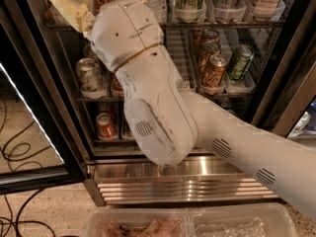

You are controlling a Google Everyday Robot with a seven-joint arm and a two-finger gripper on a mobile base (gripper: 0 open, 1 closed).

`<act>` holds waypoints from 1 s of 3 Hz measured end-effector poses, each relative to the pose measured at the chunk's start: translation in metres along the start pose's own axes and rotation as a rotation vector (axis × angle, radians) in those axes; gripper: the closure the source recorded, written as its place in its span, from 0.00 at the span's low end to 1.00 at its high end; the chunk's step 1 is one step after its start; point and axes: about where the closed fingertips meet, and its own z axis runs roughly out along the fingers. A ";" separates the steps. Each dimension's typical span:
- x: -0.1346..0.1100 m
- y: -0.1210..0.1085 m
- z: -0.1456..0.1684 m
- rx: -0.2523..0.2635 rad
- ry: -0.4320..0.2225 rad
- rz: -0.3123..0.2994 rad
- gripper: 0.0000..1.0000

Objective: Pick water bottle from top shelf of fridge

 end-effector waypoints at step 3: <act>-0.005 0.029 -0.024 -0.027 0.097 0.000 0.25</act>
Offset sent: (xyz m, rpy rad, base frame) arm 0.0025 -0.0079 -0.0120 0.0113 0.1510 0.0086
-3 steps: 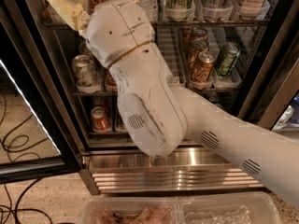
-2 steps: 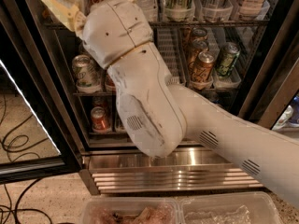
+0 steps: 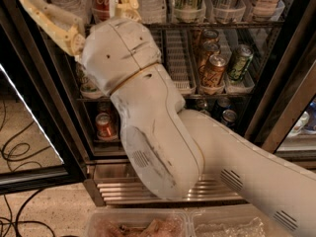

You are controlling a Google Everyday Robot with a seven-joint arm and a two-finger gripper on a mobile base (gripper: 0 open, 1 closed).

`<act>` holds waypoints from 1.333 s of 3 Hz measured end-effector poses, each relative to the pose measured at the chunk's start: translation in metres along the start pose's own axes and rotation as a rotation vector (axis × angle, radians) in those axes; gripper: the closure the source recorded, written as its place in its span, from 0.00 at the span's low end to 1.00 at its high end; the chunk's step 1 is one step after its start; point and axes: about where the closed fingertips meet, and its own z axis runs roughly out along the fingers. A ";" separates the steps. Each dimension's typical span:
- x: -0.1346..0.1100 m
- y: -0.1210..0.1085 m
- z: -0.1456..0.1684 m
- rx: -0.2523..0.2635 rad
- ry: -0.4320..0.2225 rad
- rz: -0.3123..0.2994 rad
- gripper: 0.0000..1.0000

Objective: Pick water bottle from top shelf of fridge

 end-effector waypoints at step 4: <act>-0.003 0.024 -0.003 -0.058 0.018 0.001 0.07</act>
Offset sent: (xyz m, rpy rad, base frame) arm -0.0055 0.0038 0.0025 -0.0227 -0.0327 0.0013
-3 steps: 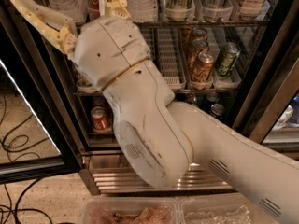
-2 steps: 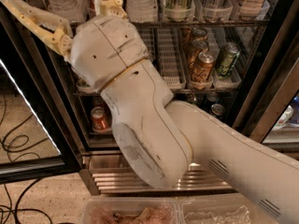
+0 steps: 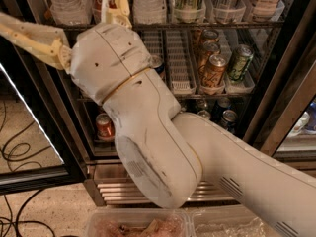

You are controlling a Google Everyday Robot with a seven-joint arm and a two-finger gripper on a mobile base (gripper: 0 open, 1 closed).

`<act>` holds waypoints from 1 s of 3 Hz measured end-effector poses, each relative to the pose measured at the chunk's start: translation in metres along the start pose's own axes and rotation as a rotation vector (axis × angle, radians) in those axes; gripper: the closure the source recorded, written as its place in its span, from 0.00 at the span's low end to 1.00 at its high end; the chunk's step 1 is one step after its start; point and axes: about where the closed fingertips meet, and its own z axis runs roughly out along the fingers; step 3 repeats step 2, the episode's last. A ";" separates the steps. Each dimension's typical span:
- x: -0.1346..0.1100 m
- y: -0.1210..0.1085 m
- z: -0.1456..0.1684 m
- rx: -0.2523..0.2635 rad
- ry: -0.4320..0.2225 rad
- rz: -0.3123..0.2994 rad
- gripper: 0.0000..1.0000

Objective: Pick water bottle from top shelf of fridge

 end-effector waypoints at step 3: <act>0.000 0.000 0.000 0.000 0.000 0.000 0.00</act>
Offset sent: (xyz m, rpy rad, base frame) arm 0.0000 0.0000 0.0000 0.0000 0.0000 0.0000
